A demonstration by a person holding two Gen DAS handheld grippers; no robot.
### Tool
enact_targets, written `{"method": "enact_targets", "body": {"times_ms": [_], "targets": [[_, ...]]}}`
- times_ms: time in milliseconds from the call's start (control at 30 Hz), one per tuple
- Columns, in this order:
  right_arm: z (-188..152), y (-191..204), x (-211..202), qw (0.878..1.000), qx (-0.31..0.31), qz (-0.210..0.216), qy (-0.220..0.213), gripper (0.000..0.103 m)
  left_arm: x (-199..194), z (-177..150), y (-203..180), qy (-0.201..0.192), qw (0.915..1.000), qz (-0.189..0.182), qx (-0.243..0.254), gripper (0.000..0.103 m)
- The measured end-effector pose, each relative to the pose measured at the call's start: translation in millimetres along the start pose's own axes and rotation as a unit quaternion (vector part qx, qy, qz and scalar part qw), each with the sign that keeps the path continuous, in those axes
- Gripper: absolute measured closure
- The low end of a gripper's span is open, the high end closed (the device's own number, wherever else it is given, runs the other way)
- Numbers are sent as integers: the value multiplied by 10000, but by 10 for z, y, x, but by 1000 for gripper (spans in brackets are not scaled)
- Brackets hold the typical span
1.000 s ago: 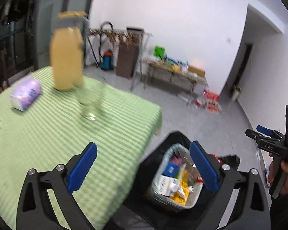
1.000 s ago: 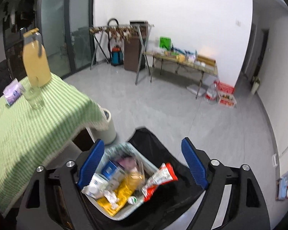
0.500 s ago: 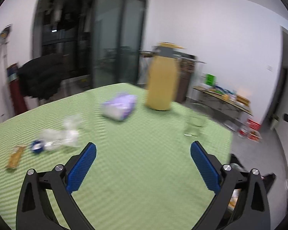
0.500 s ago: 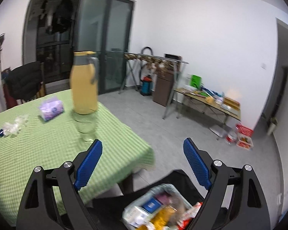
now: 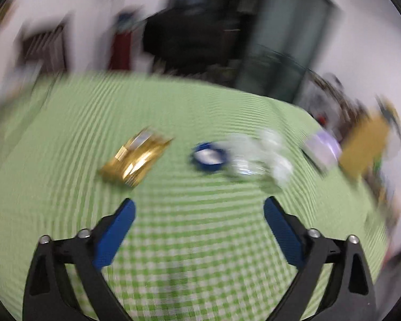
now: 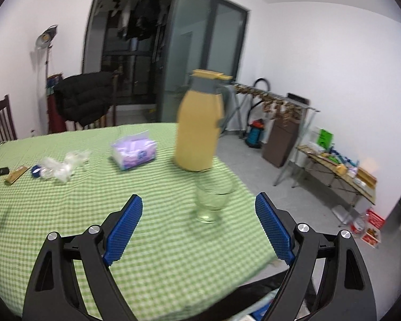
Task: Collect trash
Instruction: 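Grasp the gold wrapper with the left tool while the right tool grasps the blue bottle cap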
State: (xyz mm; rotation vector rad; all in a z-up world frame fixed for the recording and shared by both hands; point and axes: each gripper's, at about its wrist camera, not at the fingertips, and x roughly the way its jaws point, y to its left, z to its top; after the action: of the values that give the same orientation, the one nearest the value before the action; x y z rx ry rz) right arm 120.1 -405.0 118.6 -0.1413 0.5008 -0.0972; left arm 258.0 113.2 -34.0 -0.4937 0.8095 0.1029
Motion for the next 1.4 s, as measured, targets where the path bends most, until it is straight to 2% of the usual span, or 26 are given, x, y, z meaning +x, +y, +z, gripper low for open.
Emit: {"method": "enact_targets", "body": {"times_ms": [67,100,133,200,333,433,500,567,633,700,767,867,1033,1233,1267,1300,1333,1367,1400], "targets": [[6,188,71,9998,-135,124,53,20,136,46,269,303,9967,-43,-750,30],[15,321,127,9994,-259,222,88,20,216,76,426,431,9921,-26,-1178,33],[21,423,157,9990,-341,287,104,20,269,79,464,454,9894,29,-1383,39],[21,616,224,9977,-507,423,148,20,317,113,598,407,9848,111,-1684,41],[-9,970,366,9942,-802,665,269,20,420,207,756,389,9735,212,-2244,54],[-53,1250,455,9901,-1076,838,327,20,486,259,818,289,9665,293,-2534,55],[-96,1428,516,9870,-1254,934,373,20,548,312,810,220,9681,450,-2457,58],[-137,1617,602,9842,-1381,1022,432,20,600,314,812,179,9692,529,-2400,80],[-173,1735,669,9823,-1405,1129,503,20,663,277,818,231,9699,432,-2385,95],[-188,1884,750,9799,-1415,1282,573,20,681,241,828,105,9716,337,-2339,99],[-174,2024,829,9777,-1412,1423,620,20,667,222,806,7,9767,380,-2114,102],[-124,2260,920,9739,-1319,1730,646,20,526,245,843,-304,9781,154,-2052,103],[15,2680,1057,9651,-1116,2272,674,20,348,354,1071,-598,9745,-527,-2099,103],[251,3227,1361,9442,-831,3030,987,20,87,442,1071,-1218,9721,-868,-1806,103],[289,3377,1432,9405,-903,3099,1066,26,46,441,1073,-1288,9714,-932,-1765,103],[313,3503,1484,9376,-991,3131,1140,38,11,444,1043,-1359,9708,-960,-1726,103],[326,3603,1528,9351,-1065,3156,1210,45,-23,446,1031,-1414,9710,-955,-1676,103],[346,3780,1604,9304,-1207,3200,1316,54,-59,450,1002,-1497,9724,-882,-1558,103],[349,3892,1634,9285,-1299,3208,1347,59,-74,463,956,-1547,9736,-801,-1472,103]]}}
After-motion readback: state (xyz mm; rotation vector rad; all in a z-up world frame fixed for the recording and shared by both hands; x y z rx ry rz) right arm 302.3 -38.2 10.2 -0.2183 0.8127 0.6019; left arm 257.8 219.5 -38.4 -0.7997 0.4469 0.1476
